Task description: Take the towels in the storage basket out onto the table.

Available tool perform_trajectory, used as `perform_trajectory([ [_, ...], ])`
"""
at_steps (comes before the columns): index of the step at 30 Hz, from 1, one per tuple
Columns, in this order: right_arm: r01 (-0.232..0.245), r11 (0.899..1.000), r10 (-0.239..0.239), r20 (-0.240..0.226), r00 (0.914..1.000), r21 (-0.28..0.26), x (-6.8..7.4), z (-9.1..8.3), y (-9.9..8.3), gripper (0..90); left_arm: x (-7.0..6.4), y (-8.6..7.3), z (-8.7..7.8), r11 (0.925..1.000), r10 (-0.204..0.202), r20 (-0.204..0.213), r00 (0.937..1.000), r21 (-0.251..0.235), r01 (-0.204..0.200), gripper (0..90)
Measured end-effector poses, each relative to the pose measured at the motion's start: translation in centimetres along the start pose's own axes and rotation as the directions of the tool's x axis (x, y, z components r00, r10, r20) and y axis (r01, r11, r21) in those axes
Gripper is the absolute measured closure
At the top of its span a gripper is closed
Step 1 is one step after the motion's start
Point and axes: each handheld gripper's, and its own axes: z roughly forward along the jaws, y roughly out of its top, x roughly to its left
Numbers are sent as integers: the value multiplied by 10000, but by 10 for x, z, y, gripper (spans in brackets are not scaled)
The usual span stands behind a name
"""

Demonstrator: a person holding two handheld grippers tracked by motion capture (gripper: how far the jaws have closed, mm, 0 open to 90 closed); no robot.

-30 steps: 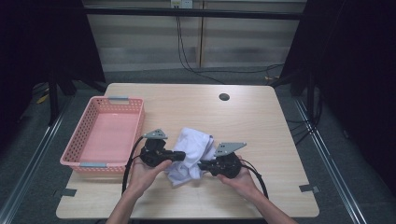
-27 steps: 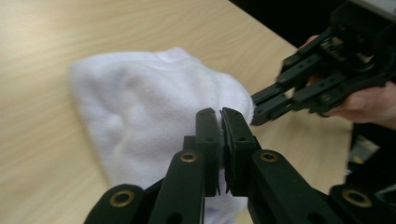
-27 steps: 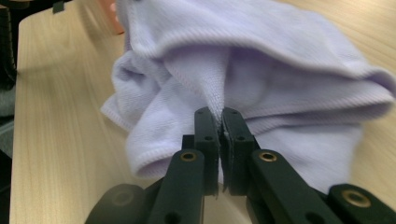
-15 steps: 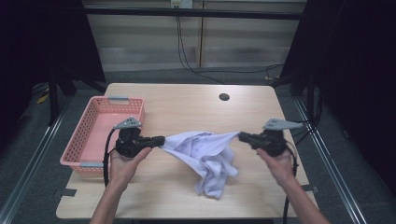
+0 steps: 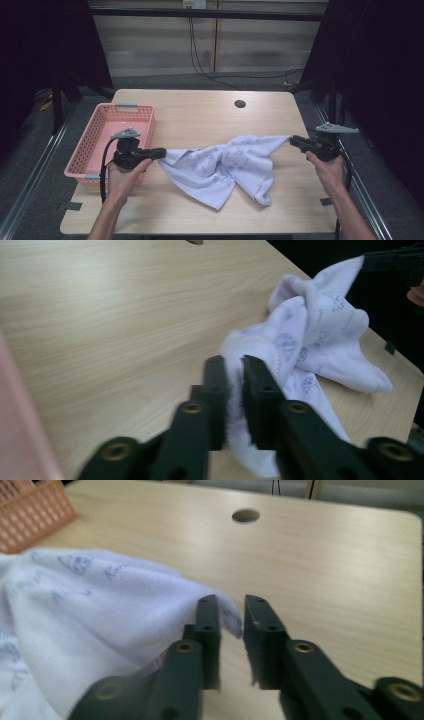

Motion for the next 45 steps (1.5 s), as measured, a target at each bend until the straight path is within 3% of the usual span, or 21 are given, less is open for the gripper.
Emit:
perform_trajectory([
  [3,370,9991,-367,-134,9992,192,19,9,-9,593,-10,7,7,9987,491,402,9980,-116,-487,597],
  [6,482,9988,-479,-665,9966,28,32,11,-8,545,-12,8,14,9988,483,414,9980,-7,-483,545],
  [9,994,9948,-948,-1493,9842,232,58,22,-7,486,-16,-4,56,9966,644,883,9940,457,-687,514],
  [10,1109,9935,-1045,-1781,9784,262,67,27,-7,473,-16,-4,56,9966,644,883,9940,457,-687,502],
  [11,1196,9923,-1110,-2007,9733,309,76,31,-7,465,-20,-10,81,9923,857,1217,9889,785,-956,480],
  [12,1196,9923,-1110,-2007,9733,309,76,31,-7,465,-20,-10,81,9923,857,1217,9889,785,-956,472],
  [16,1600,9863,-1429,-2748,9508,408,107,51,-9,392,-31,-12,115,9777,1328,1399,9812,1442,-1528,401],
  [18,1650,9851,-1454,-2791,9492,480,109,53,-10,384,-34,-13,124,9750,1354,1524,9790,1553,-1590,431],
  [20,1892,9793,-1652,-2569,9522,716,115,62,-16,537,-35,-21,134,9614,1325,1490,9799,2211,-1636,623],
  [21,1892,9793,-1652,-2569,9522,716,115,62,-16,537,-35,-21,134,9614,1325,1490,9799,2211,-1636,738],
  [22,1872,9802,-1658,-2500,9540,641,110,62,-15,715,-36,-23,134,9528,1528,1443,9777,2411,-1845,834],
  [23,1761,9826,-1570,-2409,9578,598,107,60,-13,756,-39,-24,129,9472,1671,1685,9714,2461,-2056,850],
  [24,1761,9826,-1570,-2409,9578,598,107,60,-13,756,-39,-24,129,9472,1671,1685,9714,2461,-2056,856],
  [27,1460,9886,-1336,-2370,9623,357,92,51,8,795,-53,-10,103,9641,1786,2392,9544,1512,-2184,862],
  [28,1460,9886,-1336,-2370,9623,357,92,51,8,795,-53,-10,103,9641,1786,2392,9544,1512,-2184,862],
  [29,1486,9888,-1414,-2329,9622,136,91,49,24,790,-63,-2,92,9605,2071,2495,9460,1318,-2450,862],
  [34,1407,9899,-1404,-2176,9659,-141,87,52,51,795,-75,7,75,9657,2069,2803,9373,952,-2417,863],
  [36,1393,9901,-1396,-2066,9684,-158,87,53,55,805,-73,7,74,9669,2032,2809,9380,933,-2374,863],
  [37,1233,9921,-1253,-1849,9747,-223,80,54,61,838,-68,6,70,9755,1788,2853,9416,733,-2075,864],
  [43,1006,9938,-1063,-1431,9840,-469,68,57,76,845,-67,8,60,9762,1839,2993,9363,558,-2096,865],
  [45,953,9935,-994,-681,9927,-620,55,57,96,862,-70,13,50,9753,1990,3068,9307,306,-2186,865],
])
